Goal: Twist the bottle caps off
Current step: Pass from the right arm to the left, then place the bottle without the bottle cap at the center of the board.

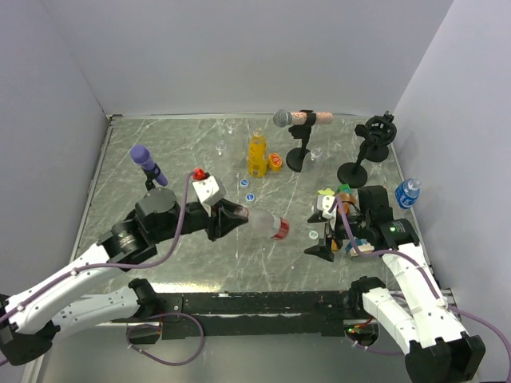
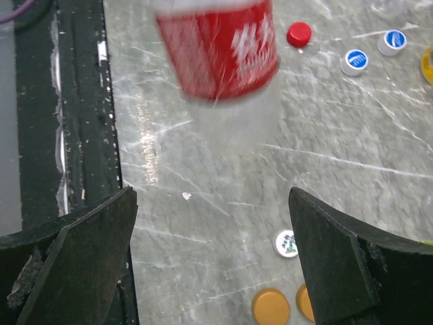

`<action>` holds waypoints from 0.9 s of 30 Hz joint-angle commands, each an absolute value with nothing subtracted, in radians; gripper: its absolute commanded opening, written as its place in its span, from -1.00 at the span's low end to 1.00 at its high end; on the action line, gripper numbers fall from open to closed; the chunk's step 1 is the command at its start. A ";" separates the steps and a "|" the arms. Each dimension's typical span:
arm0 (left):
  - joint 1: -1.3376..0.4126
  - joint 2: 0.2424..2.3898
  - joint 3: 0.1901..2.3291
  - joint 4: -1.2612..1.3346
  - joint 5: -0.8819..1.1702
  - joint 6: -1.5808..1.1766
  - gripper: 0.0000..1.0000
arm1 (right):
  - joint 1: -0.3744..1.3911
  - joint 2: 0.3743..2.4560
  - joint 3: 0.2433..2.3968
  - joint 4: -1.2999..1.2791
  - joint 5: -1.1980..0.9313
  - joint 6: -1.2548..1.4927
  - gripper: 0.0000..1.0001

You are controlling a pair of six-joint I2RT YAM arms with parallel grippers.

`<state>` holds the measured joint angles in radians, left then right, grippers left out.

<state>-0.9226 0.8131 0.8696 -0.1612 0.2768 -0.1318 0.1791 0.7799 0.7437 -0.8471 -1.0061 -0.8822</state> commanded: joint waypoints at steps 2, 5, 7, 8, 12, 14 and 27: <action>-0.922 0.839 1.032 -0.535 0.004 -0.135 -0.99 | 0.169 0.776 0.733 -0.792 -0.976 -0.867 0.99; -0.917 0.886 1.100 -0.623 -0.142 -0.149 -0.99 | 0.169 0.778 0.730 -0.790 -0.969 -0.867 0.98; -0.911 0.922 1.135 -0.655 -0.217 -0.147 -0.99 | 0.169 0.776 0.729 -0.788 -0.966 -0.865 0.98; -0.905 0.939 1.149 -0.666 -0.257 -0.143 -0.99 | 0.169 0.778 0.729 -0.788 -0.965 -0.867 0.98; -0.845 1.003 1.184 -0.657 -0.308 -0.123 -0.99 | 0.169 0.779 0.726 -0.787 -0.968 -0.865 0.98; -0.781 1.043 1.209 -0.653 -0.282 -0.112 -0.99 | 0.167 0.781 0.726 -0.788 -0.968 -0.867 0.98; -0.568 1.258 1.318 -0.630 -0.123 -0.075 -0.97 | 0.169 0.776 0.721 -0.792 -0.979 -0.871 0.98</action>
<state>-0.5903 1.2320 1.2625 -0.6407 -0.1753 -0.0929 0.1738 0.7818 0.7261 -0.8143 -0.9581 -0.8707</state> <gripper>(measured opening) 0.323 0.992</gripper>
